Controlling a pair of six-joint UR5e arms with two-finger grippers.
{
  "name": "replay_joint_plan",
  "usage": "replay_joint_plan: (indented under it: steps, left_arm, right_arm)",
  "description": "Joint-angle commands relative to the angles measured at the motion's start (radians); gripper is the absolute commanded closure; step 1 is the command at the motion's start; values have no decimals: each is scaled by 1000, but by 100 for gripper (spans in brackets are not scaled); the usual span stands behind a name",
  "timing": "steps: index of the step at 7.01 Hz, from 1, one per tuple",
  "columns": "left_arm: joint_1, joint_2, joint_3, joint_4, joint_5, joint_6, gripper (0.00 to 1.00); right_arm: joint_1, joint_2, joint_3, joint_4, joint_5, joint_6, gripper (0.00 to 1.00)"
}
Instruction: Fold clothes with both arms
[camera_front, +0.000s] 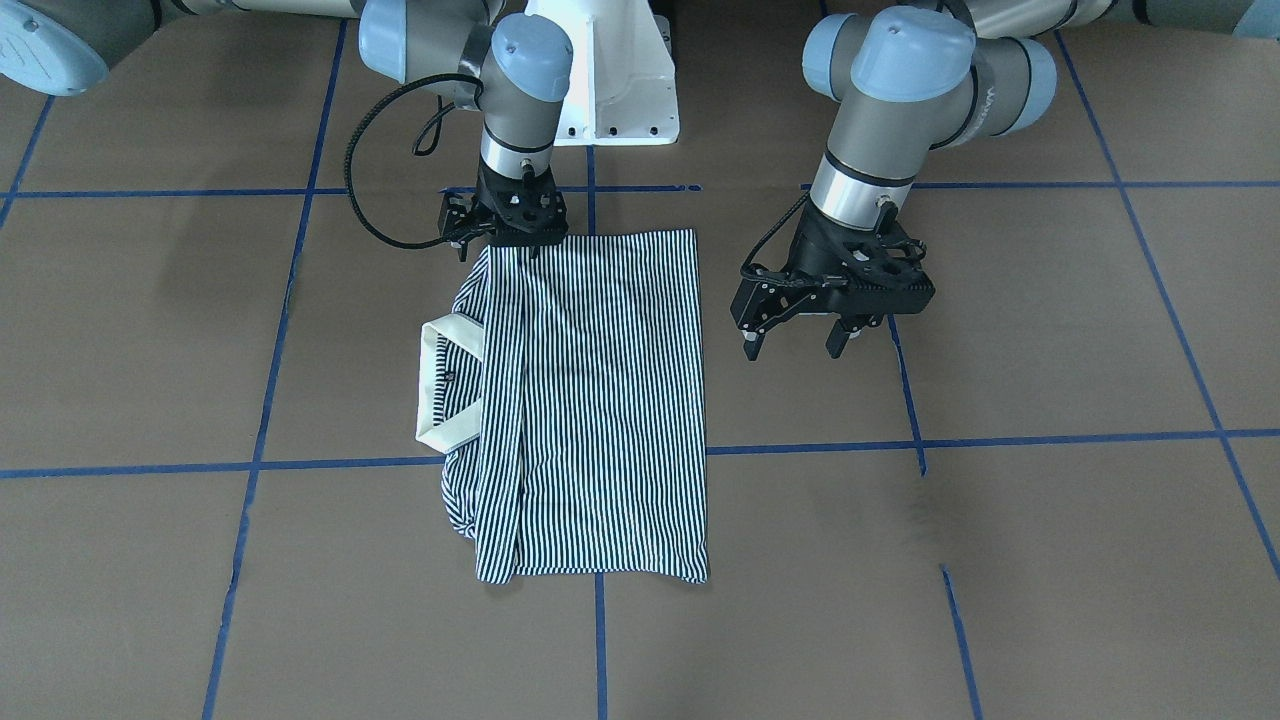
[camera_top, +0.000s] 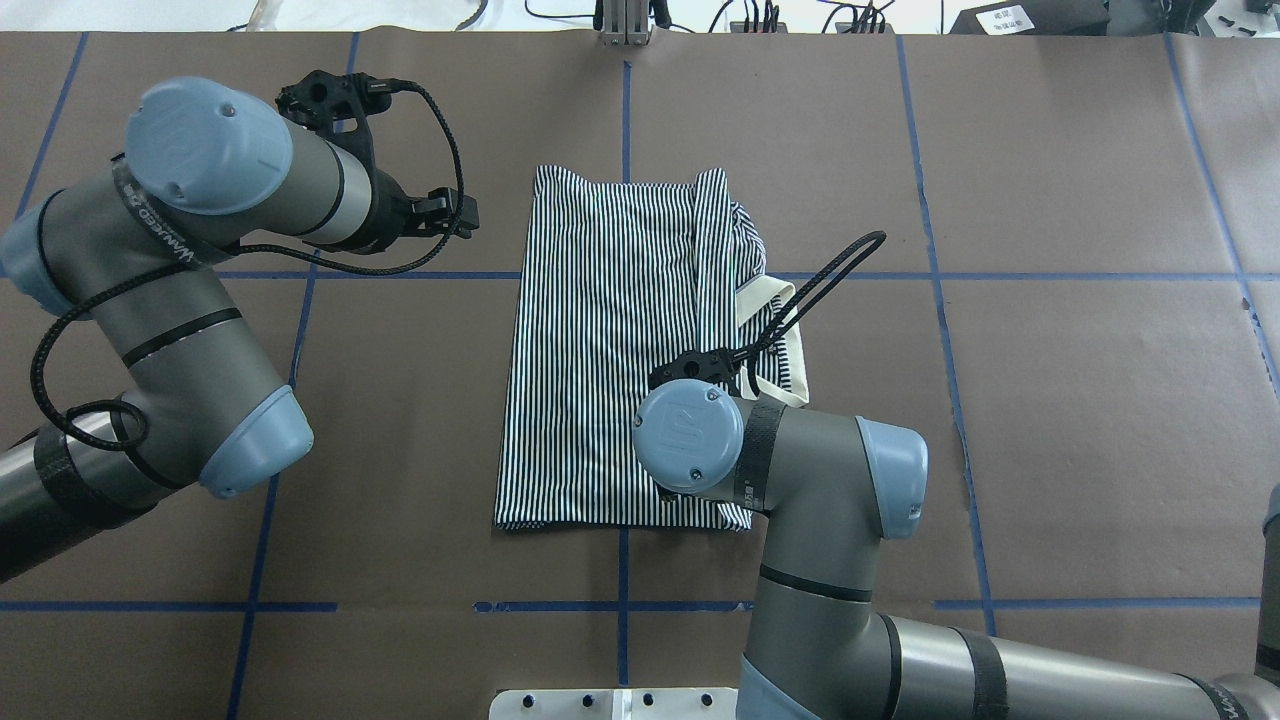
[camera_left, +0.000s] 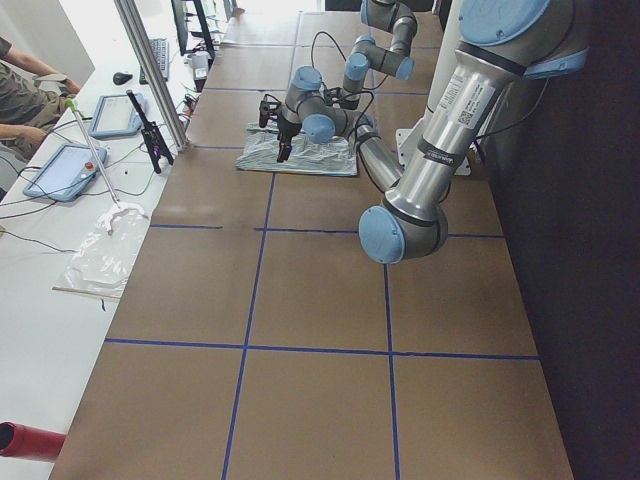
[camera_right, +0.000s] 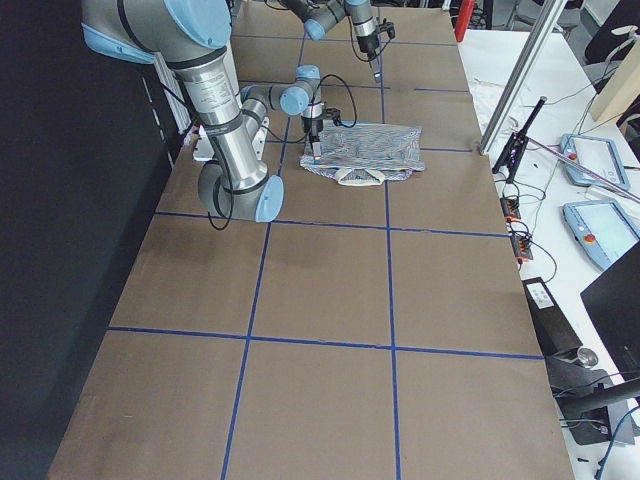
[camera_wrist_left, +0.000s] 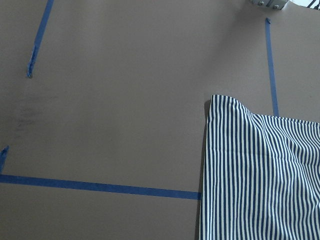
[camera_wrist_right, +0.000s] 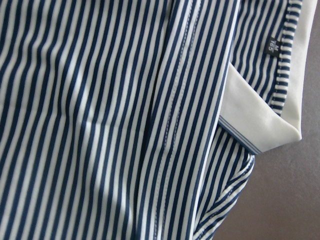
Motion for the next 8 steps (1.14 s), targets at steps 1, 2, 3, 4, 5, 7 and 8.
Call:
replay_joint_plan:
  steps: [1,2,3,4,5,7,8]
  left_arm:
    - [0,0,0,-4,-1,0,0]
    - [0,0,0,-5,-1,0,0]
    - [0,0,1,-7,-1,0,0]
    - [0,-1,1,-7,-1,0,0]
    - [0,-4,0,-7,-1,0,0]
    - [0,-9,0,-7,-1,-1,0]
    - [2,-11,0,-7,-1,-1,0]
  right_arm:
    - [0,-4,-1,-35,2,-6,0]
    - [-2,-6,-2,-37,2,-6,0]
    - [-2,-1,-1,-57,4,-8,0]
    - [-2,-6,3,-68,4,-11,0]
    - [-2,-9,1,-71,4,-11,0]
    - [0,-24,6,-92,4,-14,0]
    - [18,-38,13,-95,4,-17,0]
